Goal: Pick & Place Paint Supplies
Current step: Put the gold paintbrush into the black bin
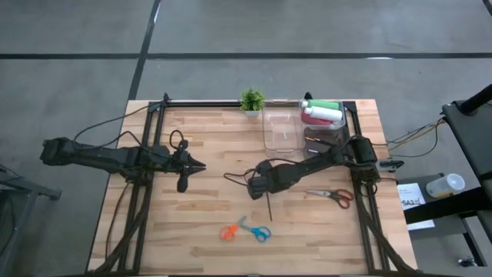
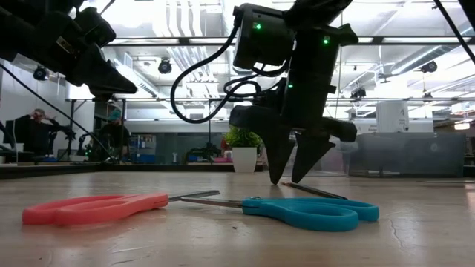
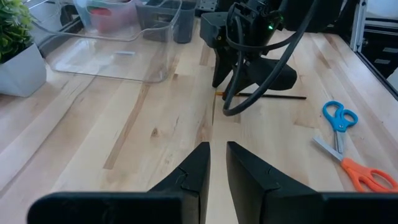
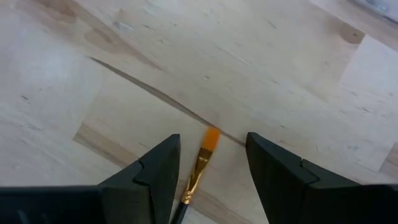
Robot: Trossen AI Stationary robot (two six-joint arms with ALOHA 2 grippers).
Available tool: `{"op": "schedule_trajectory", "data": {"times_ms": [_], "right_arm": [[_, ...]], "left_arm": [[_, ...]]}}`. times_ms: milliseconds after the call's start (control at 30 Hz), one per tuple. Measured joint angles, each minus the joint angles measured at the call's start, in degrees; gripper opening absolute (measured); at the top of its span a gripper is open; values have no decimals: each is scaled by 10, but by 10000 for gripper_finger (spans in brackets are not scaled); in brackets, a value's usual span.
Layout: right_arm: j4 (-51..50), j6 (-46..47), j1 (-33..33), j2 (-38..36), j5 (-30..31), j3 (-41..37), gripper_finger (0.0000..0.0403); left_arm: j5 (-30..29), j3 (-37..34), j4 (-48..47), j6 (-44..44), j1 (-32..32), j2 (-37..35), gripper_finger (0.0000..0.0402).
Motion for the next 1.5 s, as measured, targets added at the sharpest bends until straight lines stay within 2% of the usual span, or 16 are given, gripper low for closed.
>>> {"op": "schedule_trajectory", "data": {"times_ms": [167,500,733,1500], "right_arm": [[0,0,2,0,-1,0,169],[24,-1,6,0,-5,-1,60],[37,-6,6,0,-6,-1,18],[46,-39,7,-9,12,1,8]], "left_arm": [[0,0,0,0,0,0,62],[0,0,1,0,0,0,62],[0,0,1,0,0,0,62],[0,0,0,0,0,0,62]]}}
